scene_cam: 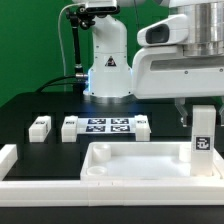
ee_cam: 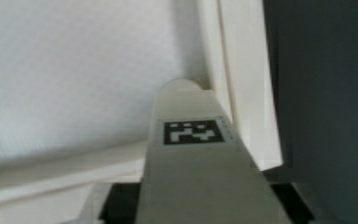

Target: Assemble desk

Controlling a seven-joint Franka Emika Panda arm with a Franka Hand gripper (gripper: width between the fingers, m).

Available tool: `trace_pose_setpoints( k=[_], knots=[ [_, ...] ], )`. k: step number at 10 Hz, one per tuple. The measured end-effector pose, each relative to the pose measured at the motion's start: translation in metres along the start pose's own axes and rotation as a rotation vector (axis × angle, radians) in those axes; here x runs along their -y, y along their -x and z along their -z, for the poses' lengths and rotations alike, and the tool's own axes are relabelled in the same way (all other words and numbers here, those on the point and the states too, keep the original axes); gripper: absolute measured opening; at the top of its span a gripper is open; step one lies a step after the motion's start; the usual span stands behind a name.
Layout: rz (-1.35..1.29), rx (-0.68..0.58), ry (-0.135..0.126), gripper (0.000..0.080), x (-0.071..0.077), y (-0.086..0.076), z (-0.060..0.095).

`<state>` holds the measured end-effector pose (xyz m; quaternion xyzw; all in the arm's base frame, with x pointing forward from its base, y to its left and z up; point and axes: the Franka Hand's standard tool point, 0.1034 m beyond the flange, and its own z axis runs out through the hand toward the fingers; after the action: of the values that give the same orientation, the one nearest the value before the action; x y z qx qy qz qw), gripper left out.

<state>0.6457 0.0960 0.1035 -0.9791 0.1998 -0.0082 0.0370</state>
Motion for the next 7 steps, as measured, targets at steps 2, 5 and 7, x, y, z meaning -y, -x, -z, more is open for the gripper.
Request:
trace_pose_setpoints(
  k=[2, 5, 7],
  knots=[
    [-0.144, 0.006, 0.022, 0.0289, -0.007, -0.003, 0.0],
    [-0.207, -0.001, 0.038, 0.0292, -0.014, -0.005, 0.001],
    [-0.199, 0.0, 0.037, 0.0293, -0.014, -0.005, 0.0]
  ],
)
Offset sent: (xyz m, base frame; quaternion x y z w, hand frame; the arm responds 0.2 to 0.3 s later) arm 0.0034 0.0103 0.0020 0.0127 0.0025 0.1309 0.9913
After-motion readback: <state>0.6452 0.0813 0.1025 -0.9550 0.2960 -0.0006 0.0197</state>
